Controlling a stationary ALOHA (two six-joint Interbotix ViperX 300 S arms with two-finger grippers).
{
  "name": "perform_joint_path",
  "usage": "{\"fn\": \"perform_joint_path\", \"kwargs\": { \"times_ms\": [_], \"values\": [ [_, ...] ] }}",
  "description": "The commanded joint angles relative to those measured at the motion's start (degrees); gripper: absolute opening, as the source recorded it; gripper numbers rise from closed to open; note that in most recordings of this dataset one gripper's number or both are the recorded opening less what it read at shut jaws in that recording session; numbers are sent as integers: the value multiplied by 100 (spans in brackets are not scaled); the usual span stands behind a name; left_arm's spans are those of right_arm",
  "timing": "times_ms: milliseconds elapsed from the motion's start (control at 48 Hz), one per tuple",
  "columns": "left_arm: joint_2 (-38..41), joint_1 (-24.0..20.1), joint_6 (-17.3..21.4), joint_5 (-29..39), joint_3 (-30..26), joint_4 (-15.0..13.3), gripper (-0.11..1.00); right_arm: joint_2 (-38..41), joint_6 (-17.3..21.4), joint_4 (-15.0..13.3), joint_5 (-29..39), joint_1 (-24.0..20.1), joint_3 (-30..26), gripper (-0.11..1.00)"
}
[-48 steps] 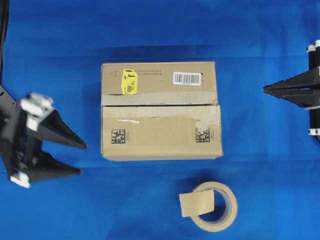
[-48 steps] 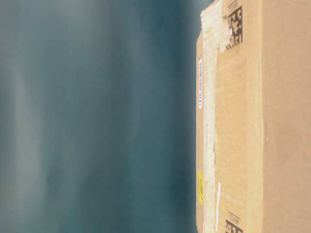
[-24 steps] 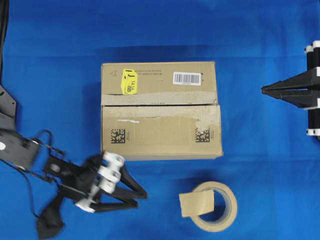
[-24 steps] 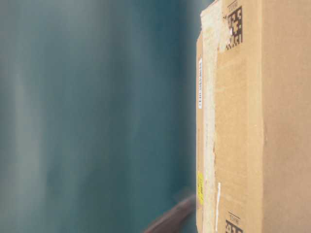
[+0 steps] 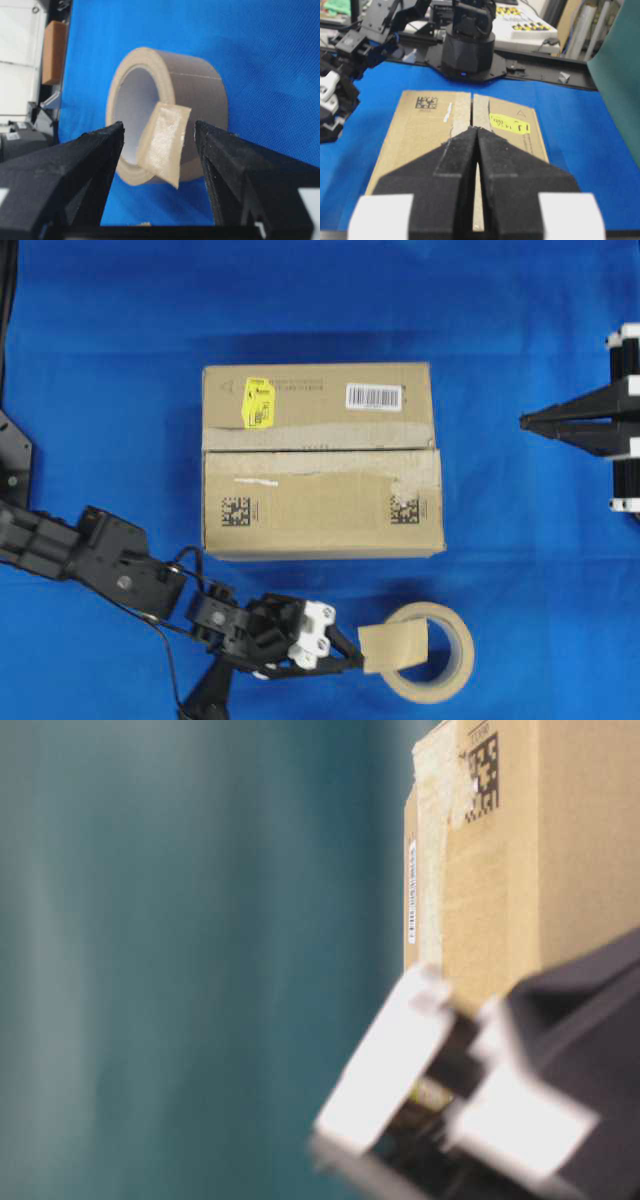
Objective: Apply tape along the seams of the closed cardboard box to seal it securely.
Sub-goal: 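Move the left gripper down to the beige tape roll's free end, then grasp the tape end with the left gripper and pull it out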
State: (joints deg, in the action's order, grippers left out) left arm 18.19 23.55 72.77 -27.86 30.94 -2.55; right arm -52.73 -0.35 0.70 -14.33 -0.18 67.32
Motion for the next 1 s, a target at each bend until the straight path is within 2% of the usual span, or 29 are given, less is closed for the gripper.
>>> {"fn": "perform_joint_path", "kwargs": {
  "times_ms": [0,250,479,583,833,979],
  "values": [
    [53,-79,44,-26,-290,-18,56,26,-9,-18,26,-9,-149,2],
    [246,-255,88,149,-501,-35,56,9,-9,-18,193,-18,-158,2],
    [246,-220,70,308,-501,-18,52,18,-9,-26,237,-9,-149,2],
    [220,-202,70,352,-492,-44,42,26,-9,-26,237,-18,-149,2],
    [53,-202,62,817,-457,-62,2,26,0,-26,246,-9,-149,2],
    [-35,-202,70,905,-448,-62,1,35,0,-26,264,-9,-149,2]
  ]
}}
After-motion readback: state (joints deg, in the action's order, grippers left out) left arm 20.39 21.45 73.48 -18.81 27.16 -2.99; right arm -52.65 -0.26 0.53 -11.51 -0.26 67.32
